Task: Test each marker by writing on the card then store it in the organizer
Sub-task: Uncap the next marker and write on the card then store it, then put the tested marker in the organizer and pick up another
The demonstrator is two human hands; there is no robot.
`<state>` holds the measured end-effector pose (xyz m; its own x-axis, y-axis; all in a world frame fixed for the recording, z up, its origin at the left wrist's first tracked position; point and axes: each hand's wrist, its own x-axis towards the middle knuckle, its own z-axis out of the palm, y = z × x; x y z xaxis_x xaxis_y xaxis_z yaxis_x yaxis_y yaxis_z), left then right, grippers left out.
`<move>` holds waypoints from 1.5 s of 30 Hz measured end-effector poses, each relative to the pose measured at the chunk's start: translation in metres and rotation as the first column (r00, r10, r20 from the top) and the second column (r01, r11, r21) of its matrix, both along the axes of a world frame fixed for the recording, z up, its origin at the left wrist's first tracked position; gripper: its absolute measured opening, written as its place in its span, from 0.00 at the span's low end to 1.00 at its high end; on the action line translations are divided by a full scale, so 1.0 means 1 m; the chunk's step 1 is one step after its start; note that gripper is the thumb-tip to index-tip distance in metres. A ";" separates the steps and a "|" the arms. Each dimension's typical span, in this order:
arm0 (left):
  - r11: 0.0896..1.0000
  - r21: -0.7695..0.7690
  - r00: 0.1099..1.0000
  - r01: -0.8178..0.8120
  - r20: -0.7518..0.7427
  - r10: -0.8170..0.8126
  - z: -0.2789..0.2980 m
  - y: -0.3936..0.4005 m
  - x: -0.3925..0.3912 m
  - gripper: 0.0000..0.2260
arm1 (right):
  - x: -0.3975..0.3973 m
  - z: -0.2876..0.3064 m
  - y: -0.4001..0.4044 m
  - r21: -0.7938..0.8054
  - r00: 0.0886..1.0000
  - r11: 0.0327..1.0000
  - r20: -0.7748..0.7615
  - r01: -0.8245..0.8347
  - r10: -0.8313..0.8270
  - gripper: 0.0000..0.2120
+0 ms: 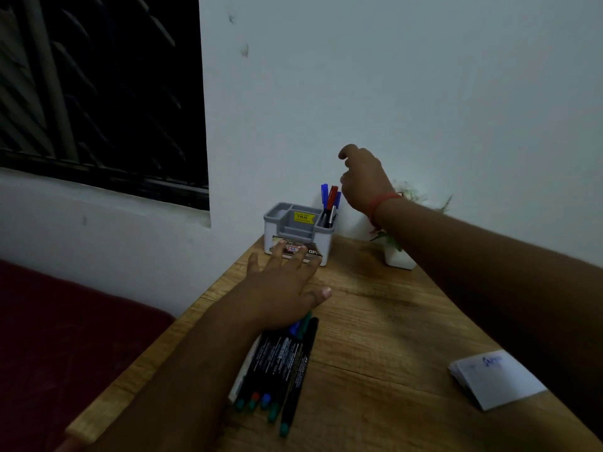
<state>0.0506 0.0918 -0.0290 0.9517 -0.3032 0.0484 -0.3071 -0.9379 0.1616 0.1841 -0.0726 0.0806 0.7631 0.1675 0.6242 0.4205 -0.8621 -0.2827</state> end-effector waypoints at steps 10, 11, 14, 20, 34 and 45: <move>0.989 -0.088 0.987 0.122 0.114 -0.112 0.002 0.001 -0.004 0.09 | -0.158 -0.067 -0.102 0.051 0.974 0.973 -0.035 -0.224 0.225 0.13; 0.988 -0.089 0.986 0.128 0.118 -0.117 0.002 0.001 -0.005 0.09 | -0.173 -0.073 -0.114 0.060 0.974 0.975 -0.055 -0.215 0.218 0.13; 0.988 -0.062 0.986 0.143 0.096 -0.137 0.001 0.000 -0.005 0.10 | -0.205 -0.081 -0.149 0.108 0.974 0.976 -0.109 -0.187 0.198 0.12; 0.990 0.021 0.988 0.137 0.067 -0.138 0.002 -0.010 -0.007 0.14 | -0.232 -0.084 -0.194 0.165 0.972 0.978 -0.177 -0.128 0.157 0.09; 0.943 -0.322 0.992 0.086 0.116 -0.051 0.052 -0.077 -0.032 0.12 | -0.225 -0.092 -0.202 0.378 0.907 0.906 -0.285 -0.189 0.309 0.08; 0.532 -0.846 0.999 0.023 0.039 0.019 0.067 -0.201 -0.025 0.09 | -0.229 -0.087 -0.200 0.754 0.812 0.641 -0.282 -0.142 0.511 0.13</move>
<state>0.0255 -0.1087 0.0383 0.9420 -0.1019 0.3197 -0.3343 -0.3685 0.8674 -0.0446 -0.2730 -0.0059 0.9494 0.1405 0.2811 0.3033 -0.1760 -0.9365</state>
